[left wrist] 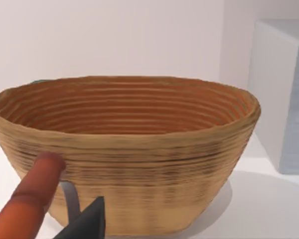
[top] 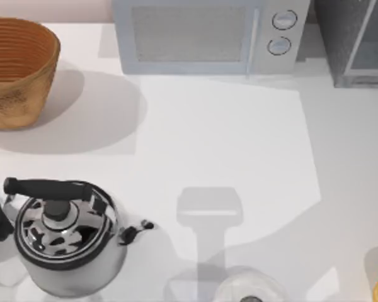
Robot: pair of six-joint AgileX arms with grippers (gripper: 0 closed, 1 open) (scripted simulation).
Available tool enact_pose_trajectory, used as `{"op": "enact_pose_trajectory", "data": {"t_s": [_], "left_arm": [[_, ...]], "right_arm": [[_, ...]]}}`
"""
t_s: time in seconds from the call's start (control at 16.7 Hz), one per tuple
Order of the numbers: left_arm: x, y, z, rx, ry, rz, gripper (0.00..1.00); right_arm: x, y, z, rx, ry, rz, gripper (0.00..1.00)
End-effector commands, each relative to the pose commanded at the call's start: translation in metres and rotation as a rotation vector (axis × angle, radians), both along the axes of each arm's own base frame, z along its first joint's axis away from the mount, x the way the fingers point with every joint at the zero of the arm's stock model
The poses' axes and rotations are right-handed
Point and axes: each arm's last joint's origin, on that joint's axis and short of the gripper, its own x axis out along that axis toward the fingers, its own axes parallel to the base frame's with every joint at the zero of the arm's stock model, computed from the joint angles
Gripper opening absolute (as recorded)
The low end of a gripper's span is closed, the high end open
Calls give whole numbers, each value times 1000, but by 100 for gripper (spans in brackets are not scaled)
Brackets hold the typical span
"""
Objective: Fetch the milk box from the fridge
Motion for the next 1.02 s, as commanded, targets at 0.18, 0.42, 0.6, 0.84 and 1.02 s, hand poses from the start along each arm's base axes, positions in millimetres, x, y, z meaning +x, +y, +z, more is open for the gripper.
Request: {"op": "enact_pose_trajectory", "data": {"t_s": [0.18, 0.42, 0.6, 0.84, 1.02], "left_arm": [[0, 0, 0, 0, 0, 0, 100], [0, 0, 0, 0, 0, 0, 100], [0, 0, 0, 0, 0, 0, 100], [0, 0, 0, 0, 0, 0, 100], [0, 0, 0, 0, 0, 0, 100]], "right_arm": [[0, 0, 0, 0, 0, 0, 85], [0, 0, 0, 0, 0, 0, 55], [0, 0, 0, 0, 0, 0, 32], [0, 0, 0, 0, 0, 0, 2], [0, 0, 0, 0, 0, 0, 0]]}}
